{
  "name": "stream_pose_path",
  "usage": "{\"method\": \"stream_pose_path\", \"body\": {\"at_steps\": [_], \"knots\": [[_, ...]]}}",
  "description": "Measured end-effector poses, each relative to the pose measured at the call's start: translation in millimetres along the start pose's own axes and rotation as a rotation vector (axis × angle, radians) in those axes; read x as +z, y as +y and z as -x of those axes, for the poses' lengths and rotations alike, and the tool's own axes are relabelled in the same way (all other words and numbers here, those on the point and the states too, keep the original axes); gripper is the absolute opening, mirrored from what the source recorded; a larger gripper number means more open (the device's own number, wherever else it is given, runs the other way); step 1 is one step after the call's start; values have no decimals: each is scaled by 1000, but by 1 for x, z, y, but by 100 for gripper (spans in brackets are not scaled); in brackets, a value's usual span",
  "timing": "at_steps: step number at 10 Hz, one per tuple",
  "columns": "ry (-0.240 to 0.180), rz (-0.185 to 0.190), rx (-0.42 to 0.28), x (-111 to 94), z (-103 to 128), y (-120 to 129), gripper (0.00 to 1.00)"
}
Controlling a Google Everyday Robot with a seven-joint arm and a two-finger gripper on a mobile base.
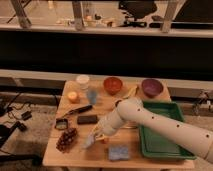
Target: Wipe red bowl with towel
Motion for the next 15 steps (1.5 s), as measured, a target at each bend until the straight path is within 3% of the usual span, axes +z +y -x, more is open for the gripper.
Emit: {"method": "stream_pose_path", "body": {"at_steps": [4,7,12,15], "knots": [[4,-60,-43,-21,2,-21,18],[8,-105,-82,-49,6,-39,18],[29,-102,-96,-67,0,-47,18],[31,-100,-98,-67,0,-48,18]]}}
